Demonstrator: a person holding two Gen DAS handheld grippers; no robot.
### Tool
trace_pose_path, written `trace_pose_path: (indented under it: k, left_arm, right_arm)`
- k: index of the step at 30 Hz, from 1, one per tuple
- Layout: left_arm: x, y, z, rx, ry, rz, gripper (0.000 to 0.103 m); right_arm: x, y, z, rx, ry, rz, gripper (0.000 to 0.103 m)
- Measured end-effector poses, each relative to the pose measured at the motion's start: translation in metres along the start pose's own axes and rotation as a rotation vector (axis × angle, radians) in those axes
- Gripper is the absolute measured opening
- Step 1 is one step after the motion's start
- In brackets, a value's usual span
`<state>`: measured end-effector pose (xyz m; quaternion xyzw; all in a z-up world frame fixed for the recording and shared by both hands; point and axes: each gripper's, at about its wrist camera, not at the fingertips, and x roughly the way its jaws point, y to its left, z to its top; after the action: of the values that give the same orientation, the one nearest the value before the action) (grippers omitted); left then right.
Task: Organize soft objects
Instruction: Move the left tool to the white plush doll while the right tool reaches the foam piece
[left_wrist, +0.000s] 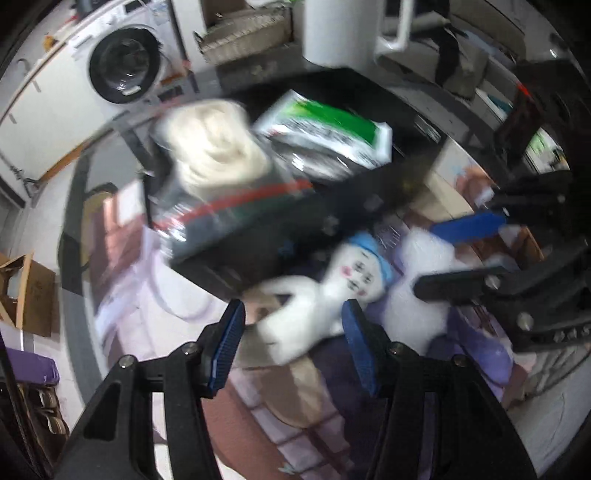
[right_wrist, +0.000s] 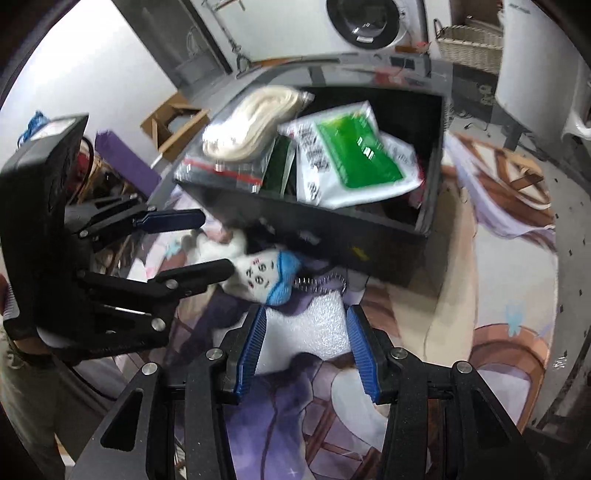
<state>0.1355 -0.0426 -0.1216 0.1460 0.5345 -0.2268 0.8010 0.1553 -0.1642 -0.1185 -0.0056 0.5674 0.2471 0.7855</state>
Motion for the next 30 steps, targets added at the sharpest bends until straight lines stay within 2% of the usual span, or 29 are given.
trace_pose_path:
  k: [2, 7, 13, 14, 16, 19, 23, 25, 27, 29, 30]
  left_arm:
    - [0.001, -0.008, 0.0, -0.003, 0.038, -0.043, 0.054]
    - [-0.005, -0.03, -0.006, 0.063, 0.067, -0.125, 0.054]
    - [-0.002, -0.02, 0.002, -0.02, 0.044, -0.087, 0.055]
    - [-0.001, -0.018, 0.004, -0.033, 0.042, -0.077, 0.055]
    - [0.003, -0.019, 0.004, -0.045, 0.049, -0.086, 0.055]
    - [0.009, -0.026, 0.003, -0.028, 0.068, -0.058, 0.055]
    - [0.009, -0.036, -0.001, 0.004, 0.059, -0.021, 0.053]
    - [0.008, -0.037, -0.003, -0.008, 0.058, -0.027, 0.053]
    - [0.006, -0.04, -0.007, -0.006, 0.052, -0.027, 0.045]
    - [0.0, -0.038, -0.009, -0.025, 0.047, -0.022, 0.025]
    - [-0.001, -0.037, -0.009, -0.037, 0.048, -0.021, 0.025]
  right_arm:
    - [0.003, 0.0, -0.003, -0.005, 0.016, -0.001, 0.047]
    - [0.002, -0.007, -0.012, -0.006, 0.017, 0.003, 0.051]
    - [-0.003, -0.016, -0.015, 0.013, 0.002, -0.023, 0.051]
    - [-0.004, -0.016, -0.011, 0.029, 0.004, -0.005, 0.051]
    - [0.001, -0.023, -0.009, 0.088, 0.028, 0.085, 0.051]
    - [0.004, -0.017, -0.008, 0.106, 0.033, 0.124, 0.051]
    - [0.016, -0.003, -0.01, 0.079, 0.044, 0.106, 0.053]
    - [0.016, 0.008, -0.011, 0.014, 0.027, 0.055, 0.053]
    - [0.016, 0.014, -0.01, -0.038, 0.021, 0.026, 0.053]
    - [0.015, 0.016, -0.011, -0.079, 0.023, -0.002, 0.053]
    - [0.015, 0.017, -0.012, -0.106, 0.03, -0.011, 0.053]
